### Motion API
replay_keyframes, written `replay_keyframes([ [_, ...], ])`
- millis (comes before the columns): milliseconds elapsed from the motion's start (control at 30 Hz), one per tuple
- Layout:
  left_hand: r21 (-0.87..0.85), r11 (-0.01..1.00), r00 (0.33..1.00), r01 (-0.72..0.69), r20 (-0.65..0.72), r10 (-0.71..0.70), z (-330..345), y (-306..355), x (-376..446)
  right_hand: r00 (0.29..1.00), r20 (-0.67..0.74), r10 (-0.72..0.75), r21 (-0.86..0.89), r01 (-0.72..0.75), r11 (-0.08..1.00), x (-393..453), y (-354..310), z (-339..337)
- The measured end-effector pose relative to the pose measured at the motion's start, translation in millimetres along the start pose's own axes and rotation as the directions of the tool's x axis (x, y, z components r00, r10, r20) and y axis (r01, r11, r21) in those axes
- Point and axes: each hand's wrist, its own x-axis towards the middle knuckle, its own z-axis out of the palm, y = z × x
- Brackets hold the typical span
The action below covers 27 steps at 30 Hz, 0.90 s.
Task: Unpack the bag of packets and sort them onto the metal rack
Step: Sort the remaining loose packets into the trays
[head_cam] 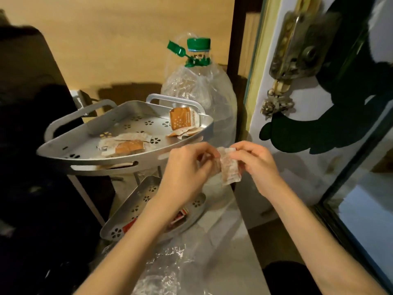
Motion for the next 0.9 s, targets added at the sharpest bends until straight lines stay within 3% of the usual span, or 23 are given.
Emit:
replay_keyframes([
  [167,-0.002,0.999,0.977,-0.038,-0.209,0.037,-60.5,15.1,0.6,0.968,0.117,-0.223,0.047,0.219,0.975,8.9,-60.8,23.6],
  [333,0.103,0.992,0.939,0.073,-0.343,-0.034,-103.2,-5.7,4.7,0.943,0.111,-0.313,0.054,0.309,0.95,29.6,-89.7,62.4],
  [467,0.214,0.959,0.944,0.185,-0.31,-0.112,-119.0,-33.7,6.8,0.923,0.128,-0.363,-0.207,0.383,0.9,46.1,-86.4,93.6],
  [600,0.231,0.92,0.94,0.316,-0.209,-0.271,-121.3,-51.5,7.5,0.921,0.302,-0.246,-0.408,0.358,0.84,53.3,-76.0,110.7],
  [733,0.293,0.895,0.939,0.336,-0.182,-0.292,-115.4,-58.0,4.8,0.881,0.391,-0.266,-0.639,0.468,0.61,55.7,-71.2,114.4],
  [900,0.296,0.888,0.935,0.351,-0.158,-0.317,-110.9,-59.6,5.3,0.893,0.408,-0.19,-0.723,0.443,0.531,60.0,-67.6,113.0],
])
